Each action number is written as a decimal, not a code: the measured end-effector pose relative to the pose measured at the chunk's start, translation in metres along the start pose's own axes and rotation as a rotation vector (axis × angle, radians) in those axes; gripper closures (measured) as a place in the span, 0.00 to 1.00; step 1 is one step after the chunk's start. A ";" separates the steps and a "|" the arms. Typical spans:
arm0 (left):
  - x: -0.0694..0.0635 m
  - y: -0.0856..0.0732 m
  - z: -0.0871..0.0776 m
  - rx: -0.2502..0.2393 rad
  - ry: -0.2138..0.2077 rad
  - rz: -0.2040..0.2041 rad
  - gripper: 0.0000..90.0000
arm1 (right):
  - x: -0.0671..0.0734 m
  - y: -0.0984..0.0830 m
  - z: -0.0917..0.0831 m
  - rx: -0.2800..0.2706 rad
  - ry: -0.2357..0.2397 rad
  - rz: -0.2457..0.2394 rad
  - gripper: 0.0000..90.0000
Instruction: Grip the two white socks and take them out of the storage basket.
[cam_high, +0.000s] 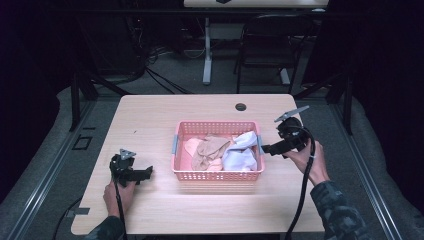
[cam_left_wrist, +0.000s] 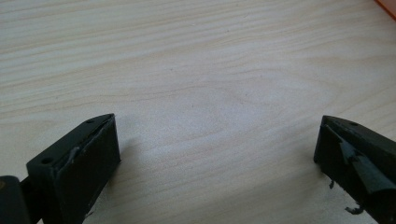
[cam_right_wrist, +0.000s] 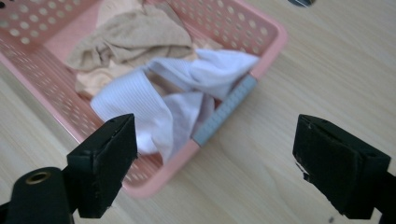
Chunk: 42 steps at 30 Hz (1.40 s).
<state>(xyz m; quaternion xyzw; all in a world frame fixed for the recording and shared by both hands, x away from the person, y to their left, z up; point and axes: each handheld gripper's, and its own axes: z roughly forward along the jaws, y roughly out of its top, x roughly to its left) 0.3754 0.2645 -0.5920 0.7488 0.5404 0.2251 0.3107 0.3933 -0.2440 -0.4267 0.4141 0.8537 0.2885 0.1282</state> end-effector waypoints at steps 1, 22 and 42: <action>0.000 0.000 0.000 0.000 0.000 0.000 0.00 | 0.002 0.005 0.002 0.005 0.002 -0.013 0.15; 0.000 0.000 0.000 -0.001 -0.004 0.003 0.00 | 0.026 0.054 0.095 0.191 0.004 -0.127 0.28; 0.000 0.000 0.000 -0.001 -0.004 0.005 0.00 | 0.023 0.044 0.132 0.315 -0.140 -0.141 0.55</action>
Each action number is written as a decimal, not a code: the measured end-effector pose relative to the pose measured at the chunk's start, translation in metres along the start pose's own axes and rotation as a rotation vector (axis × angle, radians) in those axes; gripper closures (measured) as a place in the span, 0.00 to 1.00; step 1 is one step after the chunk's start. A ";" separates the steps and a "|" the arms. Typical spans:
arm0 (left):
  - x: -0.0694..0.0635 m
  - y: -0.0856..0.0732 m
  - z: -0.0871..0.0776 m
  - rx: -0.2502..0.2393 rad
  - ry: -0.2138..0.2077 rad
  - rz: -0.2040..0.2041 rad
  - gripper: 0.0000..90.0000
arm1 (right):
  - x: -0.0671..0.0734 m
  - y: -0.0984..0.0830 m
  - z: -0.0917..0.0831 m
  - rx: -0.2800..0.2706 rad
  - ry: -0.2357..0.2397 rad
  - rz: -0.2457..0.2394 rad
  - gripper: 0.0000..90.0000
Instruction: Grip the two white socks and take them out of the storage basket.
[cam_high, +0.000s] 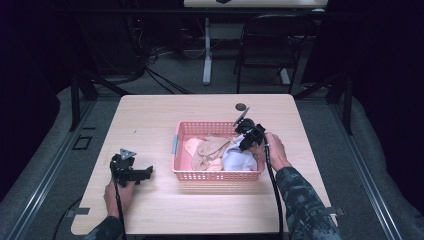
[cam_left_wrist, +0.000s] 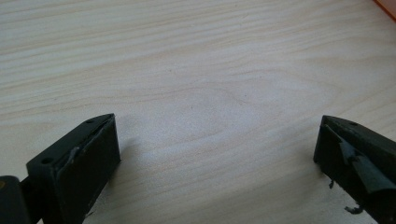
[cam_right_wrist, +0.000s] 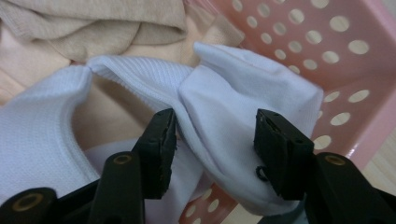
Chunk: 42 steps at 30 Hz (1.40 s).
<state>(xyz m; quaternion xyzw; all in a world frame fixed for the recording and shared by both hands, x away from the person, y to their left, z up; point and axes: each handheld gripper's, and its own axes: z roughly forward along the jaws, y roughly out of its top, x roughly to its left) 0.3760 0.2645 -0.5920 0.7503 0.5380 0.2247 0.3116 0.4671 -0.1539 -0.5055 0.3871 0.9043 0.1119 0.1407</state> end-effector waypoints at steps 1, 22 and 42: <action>0.000 0.000 0.000 0.000 0.000 0.000 0.00 | 0.000 0.000 0.001 0.003 -0.004 0.001 0.59; 0.000 0.000 0.000 -0.001 0.001 -0.001 0.00 | -0.009 0.002 -0.063 -0.196 0.064 0.087 0.94; -0.001 0.000 0.000 -0.002 0.003 -0.006 0.00 | -0.014 0.012 -0.133 -0.344 0.120 0.131 0.94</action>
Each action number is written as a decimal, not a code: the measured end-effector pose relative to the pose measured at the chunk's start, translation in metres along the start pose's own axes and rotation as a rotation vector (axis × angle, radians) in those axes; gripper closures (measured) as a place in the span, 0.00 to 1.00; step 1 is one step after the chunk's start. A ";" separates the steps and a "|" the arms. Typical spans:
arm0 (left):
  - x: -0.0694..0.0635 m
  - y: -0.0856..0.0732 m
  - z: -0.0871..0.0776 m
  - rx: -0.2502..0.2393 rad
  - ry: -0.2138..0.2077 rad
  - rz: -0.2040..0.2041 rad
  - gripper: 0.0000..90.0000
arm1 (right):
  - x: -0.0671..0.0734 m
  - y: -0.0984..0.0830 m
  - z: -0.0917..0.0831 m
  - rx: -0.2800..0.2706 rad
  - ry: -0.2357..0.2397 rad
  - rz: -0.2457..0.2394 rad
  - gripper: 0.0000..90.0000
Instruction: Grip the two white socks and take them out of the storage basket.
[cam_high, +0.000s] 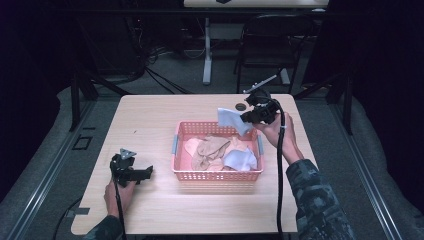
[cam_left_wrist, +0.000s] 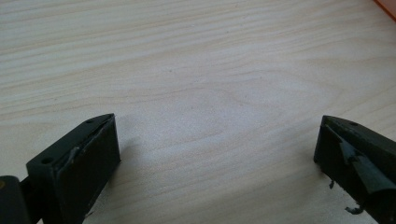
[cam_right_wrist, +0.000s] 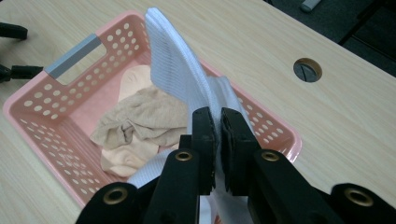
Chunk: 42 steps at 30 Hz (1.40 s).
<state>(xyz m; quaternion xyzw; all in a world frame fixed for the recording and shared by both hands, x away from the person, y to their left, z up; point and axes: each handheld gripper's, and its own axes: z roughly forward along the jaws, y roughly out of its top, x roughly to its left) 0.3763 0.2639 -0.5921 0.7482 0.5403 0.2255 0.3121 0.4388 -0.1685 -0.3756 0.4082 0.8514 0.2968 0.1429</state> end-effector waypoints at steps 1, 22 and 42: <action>0.000 0.000 0.000 0.000 0.000 0.000 0.00 | -0.001 -0.001 -0.002 -0.006 0.000 -0.002 0.94; 0.000 0.000 0.000 0.001 0.001 -0.001 0.00 | -0.035 -0.025 -0.053 -0.048 -0.059 0.078 0.94; 0.000 0.001 0.001 0.000 0.005 -0.005 0.00 | -0.083 -0.079 -0.067 -0.017 -0.159 0.196 0.94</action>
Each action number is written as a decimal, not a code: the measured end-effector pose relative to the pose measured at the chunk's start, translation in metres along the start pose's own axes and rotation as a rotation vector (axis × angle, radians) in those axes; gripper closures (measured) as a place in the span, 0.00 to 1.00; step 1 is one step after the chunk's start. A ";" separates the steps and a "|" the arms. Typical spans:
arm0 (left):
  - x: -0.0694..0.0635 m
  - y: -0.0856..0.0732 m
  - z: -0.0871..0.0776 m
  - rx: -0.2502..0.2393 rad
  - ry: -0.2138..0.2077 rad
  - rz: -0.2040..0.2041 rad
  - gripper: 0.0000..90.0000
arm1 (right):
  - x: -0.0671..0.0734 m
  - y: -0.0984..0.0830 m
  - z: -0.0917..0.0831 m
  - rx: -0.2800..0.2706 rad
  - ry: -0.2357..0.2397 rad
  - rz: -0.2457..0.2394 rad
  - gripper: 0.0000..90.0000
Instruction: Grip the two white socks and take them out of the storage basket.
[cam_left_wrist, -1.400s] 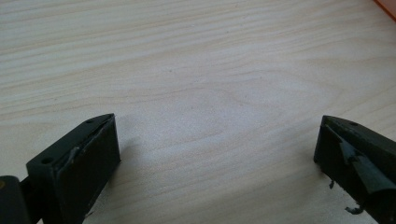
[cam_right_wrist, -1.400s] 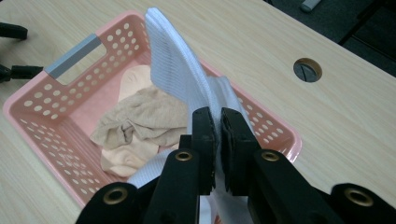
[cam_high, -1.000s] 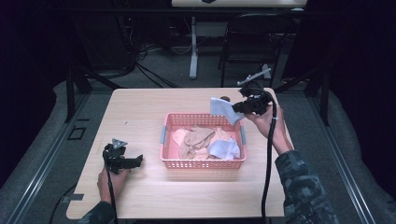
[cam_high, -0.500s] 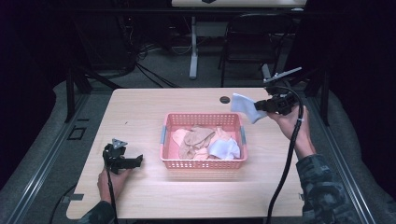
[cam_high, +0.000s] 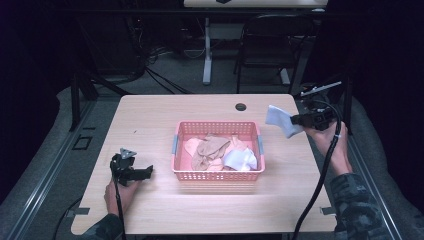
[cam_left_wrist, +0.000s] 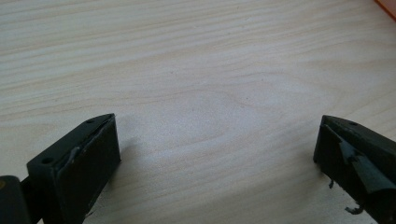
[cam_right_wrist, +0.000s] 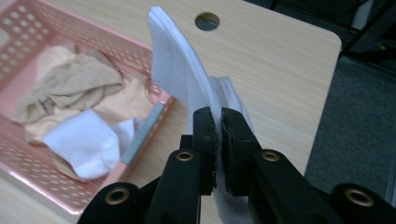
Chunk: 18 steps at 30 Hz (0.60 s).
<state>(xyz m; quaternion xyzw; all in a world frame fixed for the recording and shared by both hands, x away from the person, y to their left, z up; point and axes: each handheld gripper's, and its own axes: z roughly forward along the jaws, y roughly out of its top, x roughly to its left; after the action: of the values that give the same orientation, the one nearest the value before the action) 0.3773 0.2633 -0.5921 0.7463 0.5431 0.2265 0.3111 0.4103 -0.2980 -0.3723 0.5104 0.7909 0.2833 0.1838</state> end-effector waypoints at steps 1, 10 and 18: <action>0.000 0.000 0.000 0.000 0.000 0.000 0.00 | -0.004 -0.003 0.003 0.006 -0.008 0.009 0.94; 0.000 0.001 0.001 -0.002 0.001 0.000 0.00 | -0.017 -0.028 0.037 0.080 -0.022 0.064 0.94; -0.001 0.001 0.001 -0.002 0.001 0.001 0.00 | -0.020 -0.061 0.081 0.169 0.016 0.117 0.94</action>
<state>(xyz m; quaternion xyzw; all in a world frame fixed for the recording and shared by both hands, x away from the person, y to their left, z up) 0.3782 0.2625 -0.5922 0.7461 0.5426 0.2276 0.3116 0.4225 -0.3149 -0.4738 0.5671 0.7822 0.2298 0.1169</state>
